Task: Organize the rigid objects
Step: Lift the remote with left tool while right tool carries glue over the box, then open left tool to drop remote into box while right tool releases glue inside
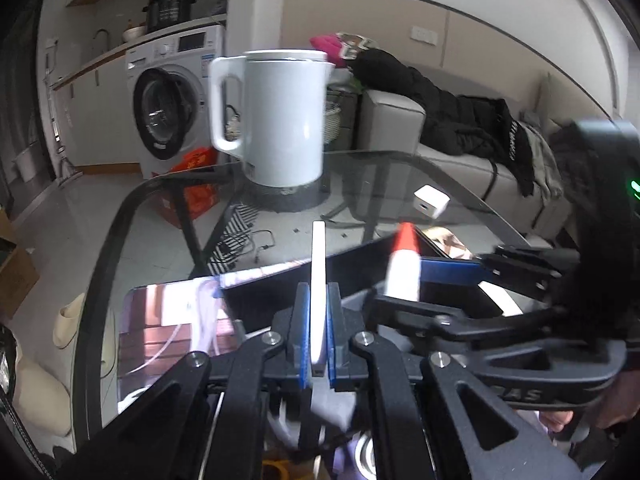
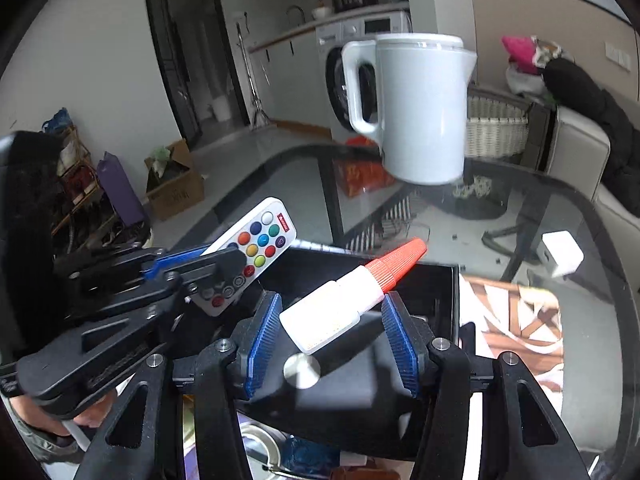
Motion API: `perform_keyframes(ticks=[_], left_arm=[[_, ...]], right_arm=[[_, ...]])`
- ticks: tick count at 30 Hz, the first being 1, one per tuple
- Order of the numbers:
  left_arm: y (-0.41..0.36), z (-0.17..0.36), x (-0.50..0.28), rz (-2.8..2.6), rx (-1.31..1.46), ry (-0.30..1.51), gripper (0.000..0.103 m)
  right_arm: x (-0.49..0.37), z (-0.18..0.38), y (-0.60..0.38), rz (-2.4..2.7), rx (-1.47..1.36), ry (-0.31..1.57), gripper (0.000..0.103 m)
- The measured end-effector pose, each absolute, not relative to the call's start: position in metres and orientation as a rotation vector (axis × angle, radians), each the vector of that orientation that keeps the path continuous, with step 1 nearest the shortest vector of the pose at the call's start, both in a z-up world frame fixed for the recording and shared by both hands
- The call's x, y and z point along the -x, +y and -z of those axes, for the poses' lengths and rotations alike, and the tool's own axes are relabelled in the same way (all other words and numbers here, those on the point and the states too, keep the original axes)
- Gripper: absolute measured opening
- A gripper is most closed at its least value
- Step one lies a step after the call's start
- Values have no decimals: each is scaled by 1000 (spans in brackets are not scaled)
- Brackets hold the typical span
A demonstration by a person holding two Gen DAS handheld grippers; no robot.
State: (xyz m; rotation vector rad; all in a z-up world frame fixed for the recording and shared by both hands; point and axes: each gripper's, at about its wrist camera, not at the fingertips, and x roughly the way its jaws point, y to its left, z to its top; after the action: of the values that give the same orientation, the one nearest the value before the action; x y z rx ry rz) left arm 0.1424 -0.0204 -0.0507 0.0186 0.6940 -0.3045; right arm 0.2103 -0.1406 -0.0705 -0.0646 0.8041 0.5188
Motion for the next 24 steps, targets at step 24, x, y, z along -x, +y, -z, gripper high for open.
perform_keyframes(ticks=[24], left_arm=[[-32,74,-144,245,-63,851,4]], right_arm=[[-195,88,-143,-531,131,955,54]])
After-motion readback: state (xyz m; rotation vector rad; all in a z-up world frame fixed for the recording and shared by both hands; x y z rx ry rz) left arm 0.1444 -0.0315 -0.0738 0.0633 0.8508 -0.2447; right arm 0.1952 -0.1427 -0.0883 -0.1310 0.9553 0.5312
